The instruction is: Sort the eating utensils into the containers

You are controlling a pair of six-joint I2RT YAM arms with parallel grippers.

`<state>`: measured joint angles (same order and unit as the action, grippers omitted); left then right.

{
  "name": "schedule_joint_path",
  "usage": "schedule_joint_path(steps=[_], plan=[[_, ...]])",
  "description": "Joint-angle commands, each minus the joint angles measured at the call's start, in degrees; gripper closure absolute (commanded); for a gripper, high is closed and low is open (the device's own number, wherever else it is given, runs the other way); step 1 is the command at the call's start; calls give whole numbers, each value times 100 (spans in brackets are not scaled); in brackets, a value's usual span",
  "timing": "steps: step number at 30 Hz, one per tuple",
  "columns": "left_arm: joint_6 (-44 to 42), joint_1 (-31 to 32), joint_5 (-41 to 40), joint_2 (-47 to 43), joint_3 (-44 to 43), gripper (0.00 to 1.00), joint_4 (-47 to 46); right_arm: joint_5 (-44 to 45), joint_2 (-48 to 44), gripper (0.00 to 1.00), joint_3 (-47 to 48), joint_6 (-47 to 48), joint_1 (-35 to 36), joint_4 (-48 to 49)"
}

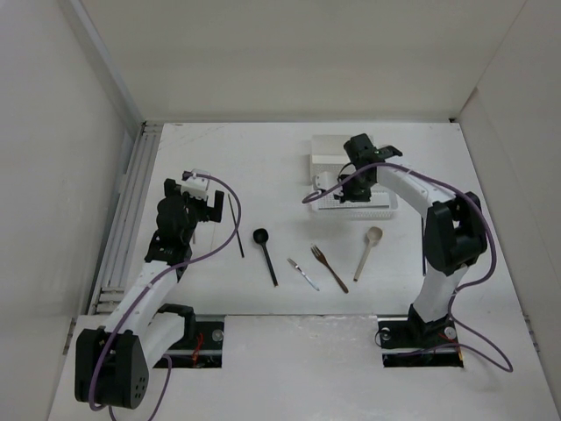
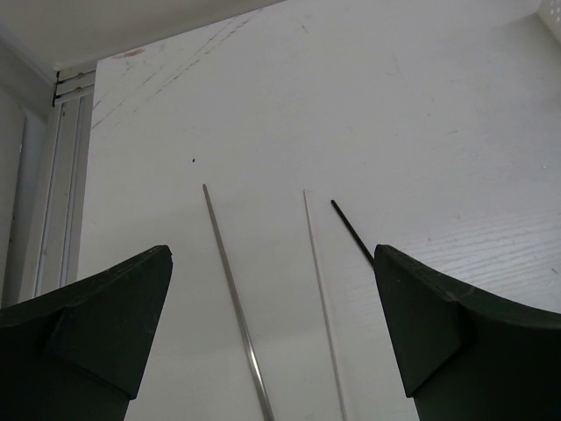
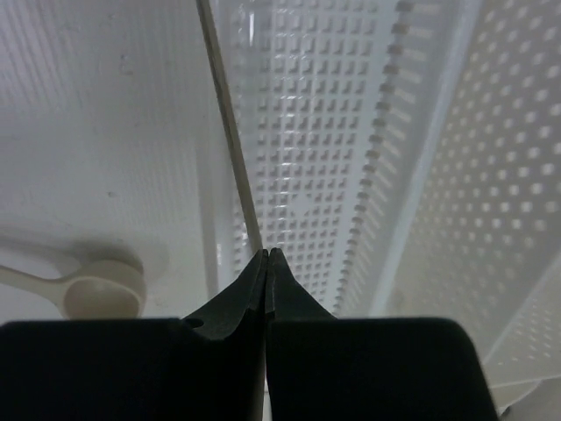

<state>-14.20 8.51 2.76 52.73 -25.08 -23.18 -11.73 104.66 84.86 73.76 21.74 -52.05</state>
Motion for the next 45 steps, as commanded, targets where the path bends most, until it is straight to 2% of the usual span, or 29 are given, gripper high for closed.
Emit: schedule_joint_path(steps=[1,2,9,12,13,16,17,18,19,20,21,22,23,26,27,30,40,43,45], plan=[[-48,-8,31,-140,38,0,-231,327,-174,100,-136,-89,41,395],[-48,-8,31,-140,38,0,-231,398,-174,97,-189,-194,41,537],[-48,-8,31,-192,38,0,-231,619,-121,99,-67,-538,-12,1145],[-48,-8,31,-193,38,0,-231,724,-217,93,13,-783,-12,1372],[-48,-8,31,-193,38,0,-231,777,-296,83,13,-932,-12,1547],[-48,-8,31,-193,38,0,-231,986,-841,64,-372,-1984,-195,2679],[4,-8,31,-193,91,0,-231,1179,-1155,56,-478,-3093,-292,3039],[5,-8,31,-193,91,0,-231,1442,-1324,55,-575,-3731,-423,3600],[57,-8,31,-193,91,0,-231,1932,-1465,53,-654,-4372,-807,3693],[57,-8,31,-193,161,0,-231,1989,-1719,49,-716,-4927,-1081,3694],[57,-8,31,-193,161,0,-231,1990,-1808,46,-716,-5994,-1406,3537],[57,-8,31,-193,214,0,-283,1712,-1879,46,-777,-6405,-2114,3083],[118,-8,31,-193,266,0,-284,1361,-1879,46,-778,-6635,-2478,2817],[180,-8,31,-246,320,0,-424,569,-1696,53,-1032,-6910,-3383,1719],[233,-8,31,-246,372,0,-503,566,-1590,59,-1102,-6962,-3500,1490],[233,-8,31,-246,372,0,-556,365,-1142,61,-1392,-7015,-3685,917],[338,-8,-22,-246,531,0,-670,416,-561,63,-1745,-6796,-3923,573],[339,-8,-22,-246,583,0,-793,417,-491,65,-1745,-6848,-3923,521],[339,-8,-22,-246,635,0,-846,539,-438,70,-1683,-6848,-3923,398]])
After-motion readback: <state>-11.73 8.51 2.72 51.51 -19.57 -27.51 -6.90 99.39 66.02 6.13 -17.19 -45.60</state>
